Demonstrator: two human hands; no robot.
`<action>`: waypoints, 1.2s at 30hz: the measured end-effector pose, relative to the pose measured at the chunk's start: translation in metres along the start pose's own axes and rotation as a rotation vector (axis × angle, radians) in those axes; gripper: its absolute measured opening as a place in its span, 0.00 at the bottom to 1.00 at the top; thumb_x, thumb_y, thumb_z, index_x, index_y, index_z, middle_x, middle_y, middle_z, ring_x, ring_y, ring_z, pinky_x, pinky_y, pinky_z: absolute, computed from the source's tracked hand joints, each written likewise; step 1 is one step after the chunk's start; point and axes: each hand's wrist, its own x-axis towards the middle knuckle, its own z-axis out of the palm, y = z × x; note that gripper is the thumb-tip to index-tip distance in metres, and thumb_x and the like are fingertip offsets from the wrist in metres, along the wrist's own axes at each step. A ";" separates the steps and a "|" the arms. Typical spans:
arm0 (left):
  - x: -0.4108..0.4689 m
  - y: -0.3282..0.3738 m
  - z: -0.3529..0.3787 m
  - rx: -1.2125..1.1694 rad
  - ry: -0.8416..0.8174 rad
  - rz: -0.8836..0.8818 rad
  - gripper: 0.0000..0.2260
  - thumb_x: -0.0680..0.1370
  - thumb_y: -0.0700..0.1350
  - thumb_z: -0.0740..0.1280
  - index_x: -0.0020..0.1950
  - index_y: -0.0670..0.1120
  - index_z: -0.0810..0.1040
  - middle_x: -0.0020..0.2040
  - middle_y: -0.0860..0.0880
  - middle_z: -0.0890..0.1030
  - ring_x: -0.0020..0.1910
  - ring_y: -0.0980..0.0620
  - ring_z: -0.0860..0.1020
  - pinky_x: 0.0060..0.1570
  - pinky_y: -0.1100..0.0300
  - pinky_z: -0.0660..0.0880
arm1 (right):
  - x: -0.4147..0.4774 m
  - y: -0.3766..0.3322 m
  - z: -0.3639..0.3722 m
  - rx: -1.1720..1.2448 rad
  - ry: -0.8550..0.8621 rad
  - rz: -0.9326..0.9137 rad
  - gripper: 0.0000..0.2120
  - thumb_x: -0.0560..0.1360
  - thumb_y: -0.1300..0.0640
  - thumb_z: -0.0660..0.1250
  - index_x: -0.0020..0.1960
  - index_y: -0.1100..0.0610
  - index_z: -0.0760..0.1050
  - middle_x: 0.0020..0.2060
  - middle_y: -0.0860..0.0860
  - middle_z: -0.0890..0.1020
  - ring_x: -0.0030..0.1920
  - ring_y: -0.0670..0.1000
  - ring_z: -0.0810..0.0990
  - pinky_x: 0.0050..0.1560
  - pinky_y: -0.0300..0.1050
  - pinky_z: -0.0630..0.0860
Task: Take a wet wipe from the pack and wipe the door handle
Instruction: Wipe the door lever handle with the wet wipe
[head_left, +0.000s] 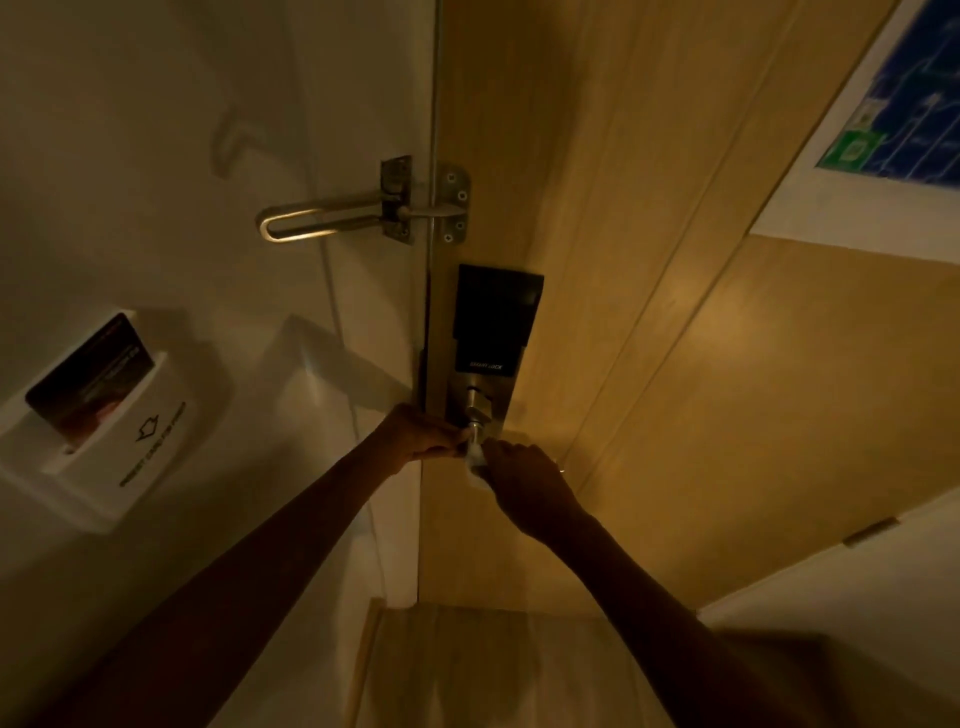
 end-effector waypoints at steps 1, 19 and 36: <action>0.001 -0.001 -0.001 -0.015 -0.017 0.014 0.06 0.71 0.30 0.71 0.47 0.33 0.80 0.33 0.48 0.85 0.34 0.54 0.85 0.35 0.64 0.81 | -0.003 0.006 -0.004 0.010 -0.009 -0.012 0.09 0.78 0.57 0.63 0.55 0.61 0.73 0.41 0.58 0.81 0.36 0.56 0.79 0.34 0.45 0.65; 0.010 -0.007 -0.007 0.077 -0.033 0.024 0.23 0.65 0.40 0.77 0.56 0.32 0.78 0.52 0.35 0.83 0.52 0.40 0.83 0.55 0.49 0.80 | -0.015 0.027 -0.002 -0.015 0.013 0.067 0.10 0.79 0.51 0.61 0.54 0.57 0.73 0.43 0.54 0.81 0.41 0.54 0.79 0.43 0.46 0.68; 0.010 -0.014 -0.008 0.065 -0.015 0.010 0.20 0.67 0.37 0.76 0.56 0.32 0.78 0.54 0.36 0.83 0.52 0.42 0.84 0.51 0.54 0.81 | -0.005 0.008 0.006 0.037 0.006 0.067 0.12 0.80 0.51 0.58 0.58 0.56 0.71 0.45 0.53 0.81 0.41 0.53 0.79 0.47 0.49 0.72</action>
